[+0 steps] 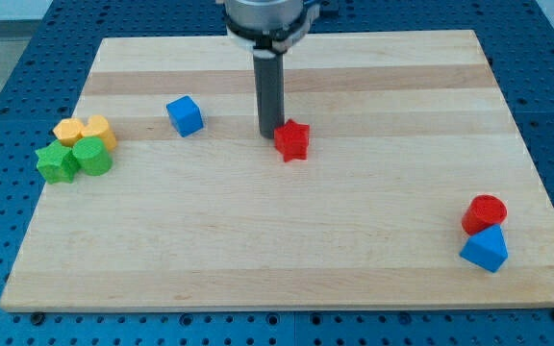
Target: Move the red star to the left of the blue triangle
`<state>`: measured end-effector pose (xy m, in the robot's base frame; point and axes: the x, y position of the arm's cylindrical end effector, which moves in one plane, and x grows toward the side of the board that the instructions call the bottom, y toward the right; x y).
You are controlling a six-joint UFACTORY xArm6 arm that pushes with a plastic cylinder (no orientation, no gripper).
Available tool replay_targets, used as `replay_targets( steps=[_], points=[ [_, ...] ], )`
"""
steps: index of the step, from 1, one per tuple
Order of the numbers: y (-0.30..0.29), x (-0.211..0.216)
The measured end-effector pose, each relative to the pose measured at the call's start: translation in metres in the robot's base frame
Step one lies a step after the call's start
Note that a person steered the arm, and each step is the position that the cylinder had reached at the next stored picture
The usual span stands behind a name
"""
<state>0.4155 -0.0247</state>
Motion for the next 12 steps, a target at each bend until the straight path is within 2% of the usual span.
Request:
replay_targets(
  steps=[1, 2, 3, 4, 5, 6, 7, 8, 11, 12],
  points=[
    [0.033, 0.04],
    [0.047, 0.058],
    [0.018, 0.048],
    [0.005, 0.01],
    [0.026, 0.001],
    [0.05, 0.025],
    [0.056, 0.065],
    [0.06, 0.085],
    [-0.001, 0.069],
    [-0.005, 0.066]
  ],
)
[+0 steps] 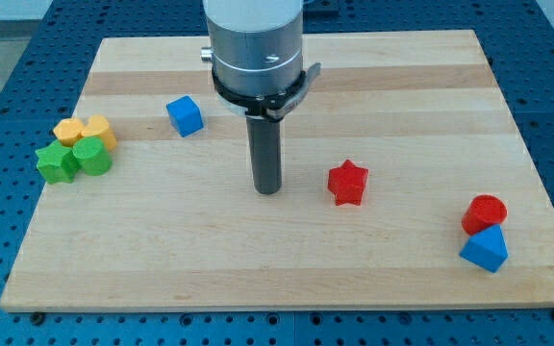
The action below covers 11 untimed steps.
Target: Move the red star to the left of the blue triangle
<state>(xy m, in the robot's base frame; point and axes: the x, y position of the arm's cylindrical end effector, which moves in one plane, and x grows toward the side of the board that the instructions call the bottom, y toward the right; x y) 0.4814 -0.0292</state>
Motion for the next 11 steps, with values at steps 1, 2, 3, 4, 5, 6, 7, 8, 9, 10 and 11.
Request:
replay_targets(
  steps=[1, 2, 3, 4, 5, 6, 7, 8, 9, 10, 11],
  points=[
    [-0.001, -0.026],
    [0.01, -0.053],
    [0.048, -0.053],
    [0.081, -0.052],
    [0.087, -0.012],
    [0.093, 0.02],
    [0.116, 0.035],
    [0.133, 0.046],
    [0.153, 0.057],
    [0.158, 0.061],
    [0.112, 0.06]
  ],
)
